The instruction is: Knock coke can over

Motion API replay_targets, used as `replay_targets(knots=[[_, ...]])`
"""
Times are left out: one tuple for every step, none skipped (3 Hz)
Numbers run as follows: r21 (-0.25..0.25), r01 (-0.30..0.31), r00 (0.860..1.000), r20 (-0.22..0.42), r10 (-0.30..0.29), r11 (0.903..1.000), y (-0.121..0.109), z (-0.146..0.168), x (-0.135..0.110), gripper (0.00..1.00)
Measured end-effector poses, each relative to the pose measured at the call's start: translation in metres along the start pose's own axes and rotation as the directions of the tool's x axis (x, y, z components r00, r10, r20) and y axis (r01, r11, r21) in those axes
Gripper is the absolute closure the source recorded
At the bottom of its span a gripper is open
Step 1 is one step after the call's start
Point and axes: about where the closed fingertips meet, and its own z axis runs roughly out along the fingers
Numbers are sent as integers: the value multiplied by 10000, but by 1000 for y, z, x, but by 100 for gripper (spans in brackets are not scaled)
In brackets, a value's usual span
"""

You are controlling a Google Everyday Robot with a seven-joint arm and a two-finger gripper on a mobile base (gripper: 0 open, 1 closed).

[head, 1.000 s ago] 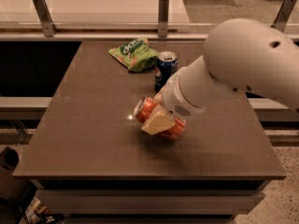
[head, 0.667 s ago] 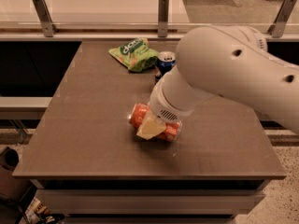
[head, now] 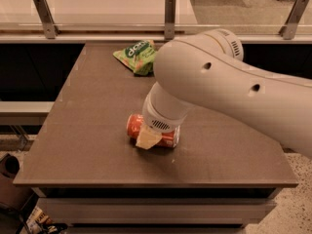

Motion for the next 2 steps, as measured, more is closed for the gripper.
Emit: replay_targets(knots=[[-1,1,10000,-1,-1,10000,-1,-3,-1,82],[-5,22,10000,-1,-22,10000,0,-3,-2,59]])
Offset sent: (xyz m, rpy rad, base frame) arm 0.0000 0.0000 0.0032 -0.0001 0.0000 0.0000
